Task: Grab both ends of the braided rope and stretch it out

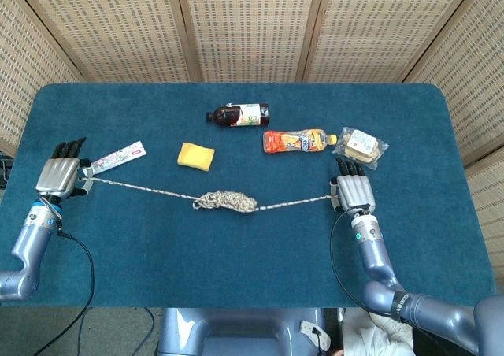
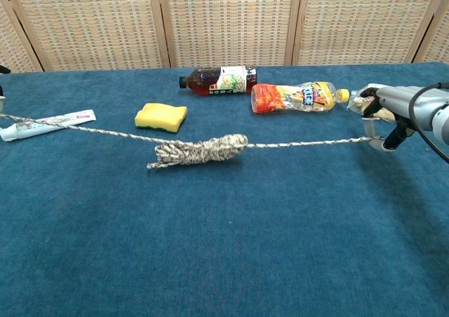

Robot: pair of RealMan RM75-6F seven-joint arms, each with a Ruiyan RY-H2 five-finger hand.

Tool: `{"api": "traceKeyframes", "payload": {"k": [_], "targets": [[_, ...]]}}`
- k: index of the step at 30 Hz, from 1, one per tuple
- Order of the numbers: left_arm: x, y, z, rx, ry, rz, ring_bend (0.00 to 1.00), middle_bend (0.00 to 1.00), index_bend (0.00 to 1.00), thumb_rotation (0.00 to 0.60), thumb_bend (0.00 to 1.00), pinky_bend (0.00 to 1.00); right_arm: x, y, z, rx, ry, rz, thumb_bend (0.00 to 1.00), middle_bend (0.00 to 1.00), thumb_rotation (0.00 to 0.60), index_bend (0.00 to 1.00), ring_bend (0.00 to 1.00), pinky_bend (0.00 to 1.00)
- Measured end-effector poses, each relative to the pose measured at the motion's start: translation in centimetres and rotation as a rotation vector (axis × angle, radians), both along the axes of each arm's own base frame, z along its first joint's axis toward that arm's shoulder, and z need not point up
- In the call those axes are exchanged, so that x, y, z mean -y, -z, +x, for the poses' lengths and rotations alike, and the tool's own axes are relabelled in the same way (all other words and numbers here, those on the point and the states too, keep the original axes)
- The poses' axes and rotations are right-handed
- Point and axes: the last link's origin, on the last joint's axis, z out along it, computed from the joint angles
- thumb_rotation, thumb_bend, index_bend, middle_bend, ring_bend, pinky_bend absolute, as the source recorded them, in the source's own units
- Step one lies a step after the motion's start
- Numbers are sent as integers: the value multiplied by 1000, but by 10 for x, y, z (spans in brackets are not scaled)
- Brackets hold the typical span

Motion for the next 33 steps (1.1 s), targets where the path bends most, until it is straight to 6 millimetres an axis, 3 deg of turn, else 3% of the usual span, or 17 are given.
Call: {"api": "traceKeyframes", "payload": {"k": [18, 19, 20, 21, 22, 23, 25, 33], "targets": [[-3, -8, -31, -18, -88, 21, 0, 0, 771, 600, 554, 0, 6, -10, -24, -42, 44, -26, 561, 0, 600, 660, 0, 0], [-3, -7, -32, -16, -89, 20, 0, 0, 697, 600, 522, 0, 5, -9, -24, -41, 45, -24, 549, 0, 600, 608, 0, 0], [-3, -7, -32, -12, -88, 18, 0, 0, 521, 600, 407, 0, 5, -8, -24, -40, 46, -22, 477, 0, 600, 473, 0, 0], [-3, -6, -32, -10, -88, 16, 0, 0, 365, 600, 303, 0, 5, -8, -24, -38, 46, -20, 343, 0, 600, 283, 0, 0], [-2, -6, -32, -7, -87, 14, 0, 0, 156, 600, 139, 0, 4, -7, -23, -35, 46, -15, 234, 0, 600, 166, 0, 0], [-2, -5, -32, -1, -87, 12, 0, 0, 26, 600, 33, 0, 3, -7, -23, -31, 46, -11, 93, 0, 600, 51, 0, 0], [-1, -5, -32, 9, -87, 11, 0, 0, 0, 600, 0, 0, 2, -6, -22, -17, 46, -1, 1, 0, 600, 0, 0, 0], [4, -20, -25, 101, -47, 59, 0, 0, 0, 600, 0, 0, -3, -16, -10, 43, -8, -14, 0, 0, 600, 0, 0, 0]]}}
